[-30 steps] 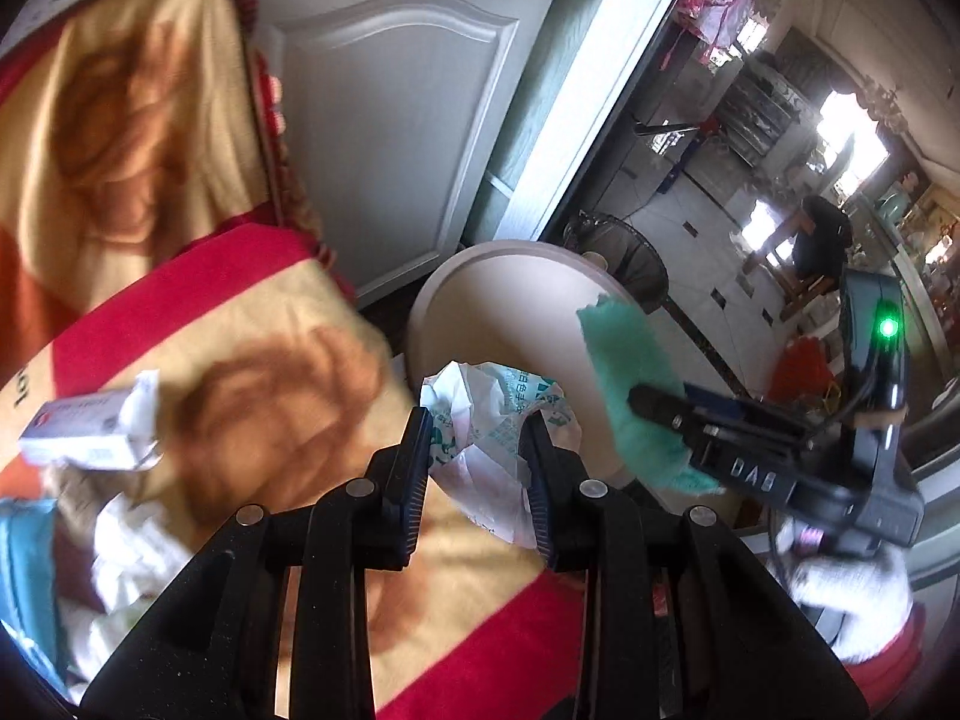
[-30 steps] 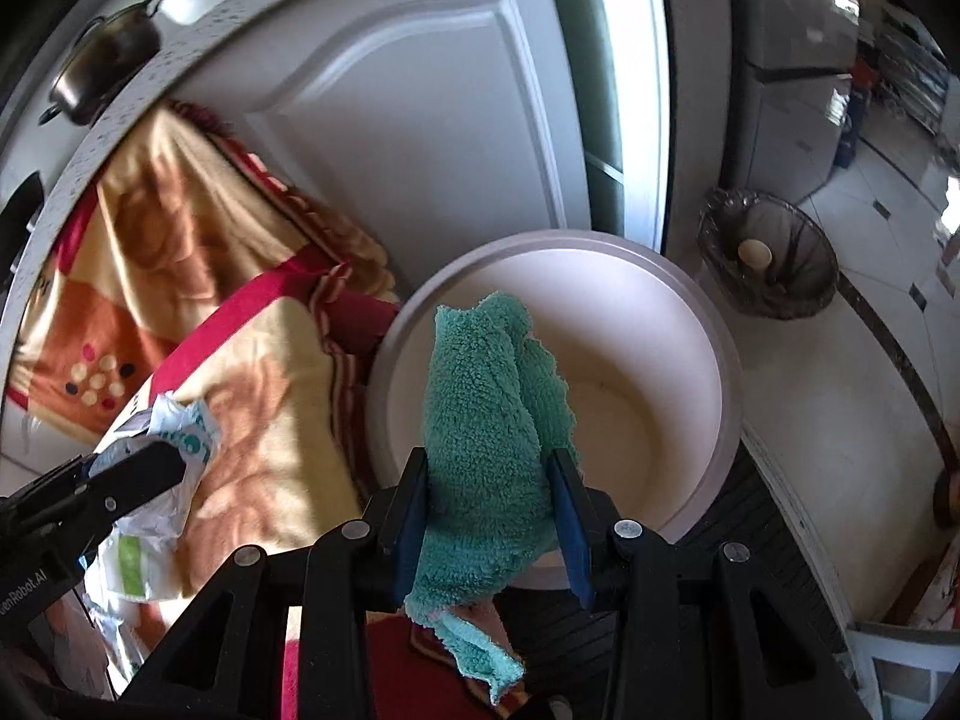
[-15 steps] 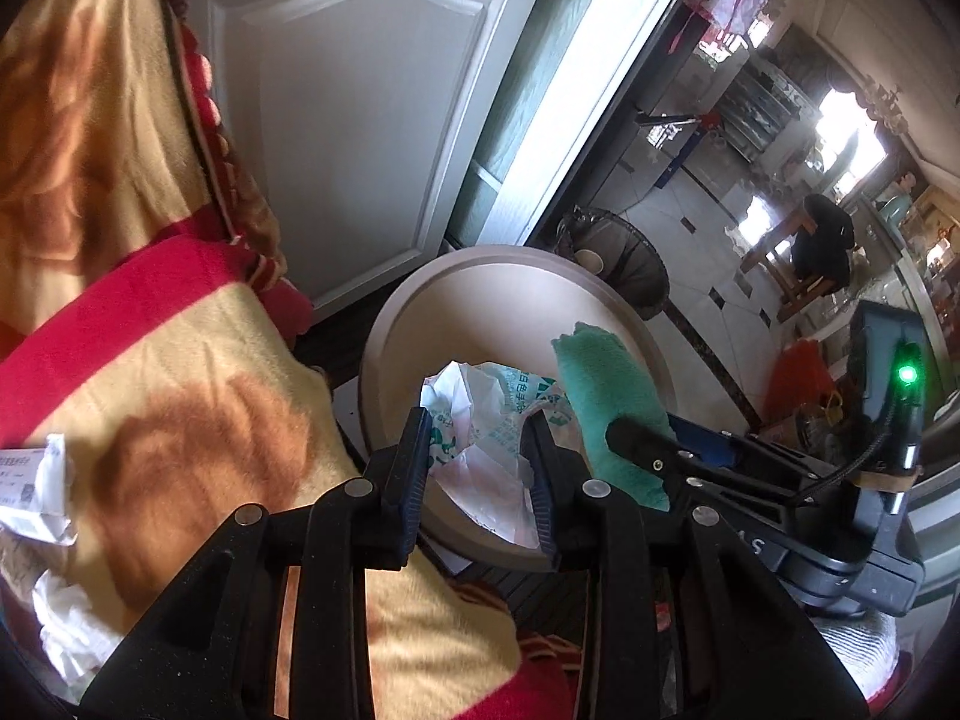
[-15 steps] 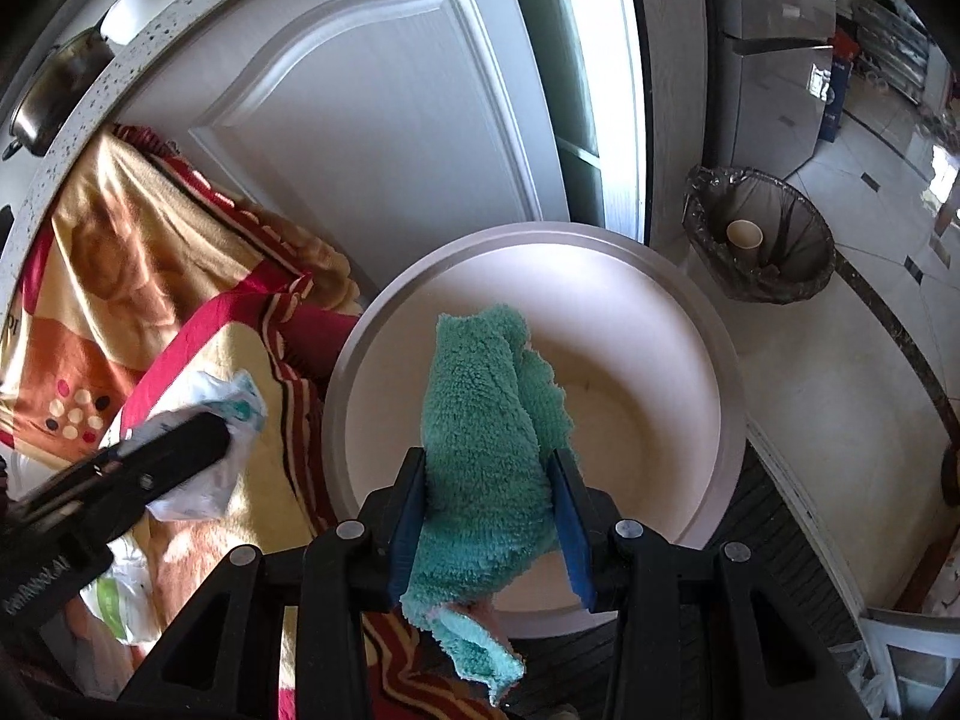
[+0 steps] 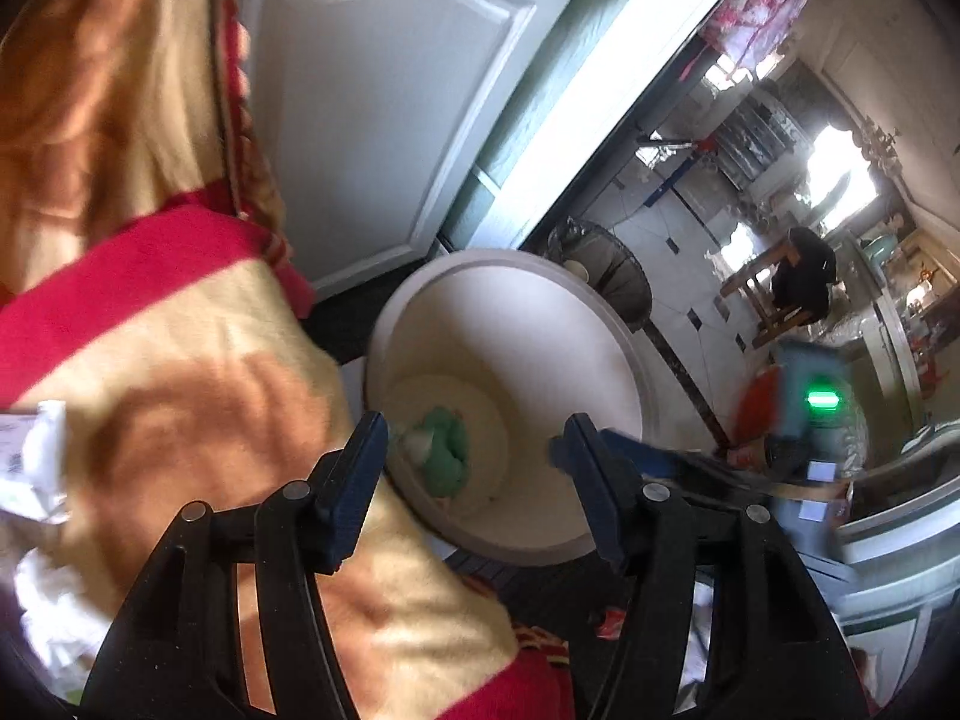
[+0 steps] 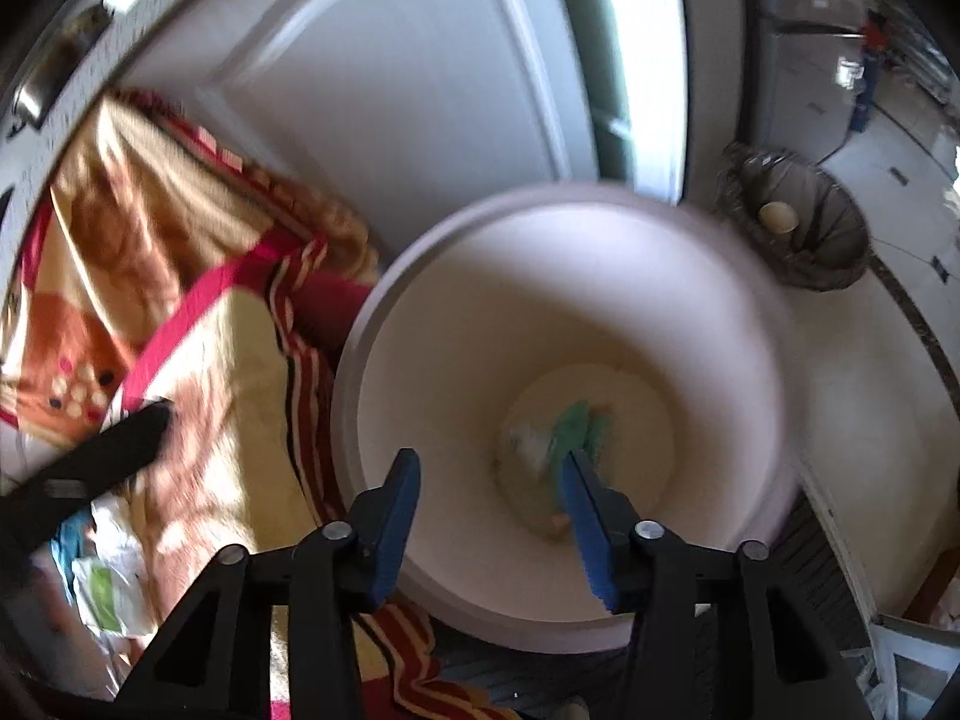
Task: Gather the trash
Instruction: 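Carry the green towel with the right tool over the white bin and release, then withdraw the right tool from the bin back toward the chair seat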
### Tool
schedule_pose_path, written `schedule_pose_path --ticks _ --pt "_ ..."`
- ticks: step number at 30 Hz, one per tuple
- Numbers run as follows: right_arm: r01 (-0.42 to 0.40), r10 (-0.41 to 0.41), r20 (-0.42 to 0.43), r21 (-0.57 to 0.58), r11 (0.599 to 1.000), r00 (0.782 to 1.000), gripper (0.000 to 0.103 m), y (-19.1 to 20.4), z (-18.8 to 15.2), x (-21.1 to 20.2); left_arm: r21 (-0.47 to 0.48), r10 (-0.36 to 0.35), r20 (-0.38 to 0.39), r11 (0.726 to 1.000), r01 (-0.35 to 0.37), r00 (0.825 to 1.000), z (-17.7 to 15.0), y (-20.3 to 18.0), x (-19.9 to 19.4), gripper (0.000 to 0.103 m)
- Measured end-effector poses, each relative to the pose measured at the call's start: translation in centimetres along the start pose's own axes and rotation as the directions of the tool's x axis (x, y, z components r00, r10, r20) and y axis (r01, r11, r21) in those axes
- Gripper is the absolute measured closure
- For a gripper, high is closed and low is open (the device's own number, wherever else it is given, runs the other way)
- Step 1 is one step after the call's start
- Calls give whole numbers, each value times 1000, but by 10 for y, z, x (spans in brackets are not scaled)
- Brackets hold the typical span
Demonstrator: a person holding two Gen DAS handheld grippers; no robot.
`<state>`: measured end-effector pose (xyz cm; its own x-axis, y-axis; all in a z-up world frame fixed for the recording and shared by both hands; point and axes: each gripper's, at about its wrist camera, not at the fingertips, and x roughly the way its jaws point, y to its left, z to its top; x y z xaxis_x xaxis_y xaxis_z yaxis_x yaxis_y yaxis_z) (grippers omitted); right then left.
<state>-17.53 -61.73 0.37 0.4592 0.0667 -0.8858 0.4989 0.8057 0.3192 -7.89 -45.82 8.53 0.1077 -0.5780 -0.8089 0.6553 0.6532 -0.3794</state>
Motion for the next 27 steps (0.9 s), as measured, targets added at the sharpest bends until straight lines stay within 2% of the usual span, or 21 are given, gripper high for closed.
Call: schedule_pose_path --ticks 10,15,17,20,23,27 --pt "-59 46 -183 -70 996 982 59 21 -8 66 -16 94 33 996 -93 995 -37 43 -74 43" --pt "-99 89 -231 -30 995 969 60 17 -12 77 -28 133 34 991 -132 991 -64 70 -105 43" --pt "-130 127 -255 3 991 959 60 14 -11 80 -44 151 39 988 -149 988 -72 80 -117 43" --pt "-166 157 -288 -7 986 945 60 20 -13 85 -57 187 62 981 -184 980 -85 91 -135 43" --pt "-166 163 -283 10 986 945 63 19 -12 84 -73 222 78 973 -217 972 -94 98 -148 43" --pt "-127 126 -220 9 992 967 63 17 -11 66 -96 255 99 964 -246 962 -103 104 -160 43"
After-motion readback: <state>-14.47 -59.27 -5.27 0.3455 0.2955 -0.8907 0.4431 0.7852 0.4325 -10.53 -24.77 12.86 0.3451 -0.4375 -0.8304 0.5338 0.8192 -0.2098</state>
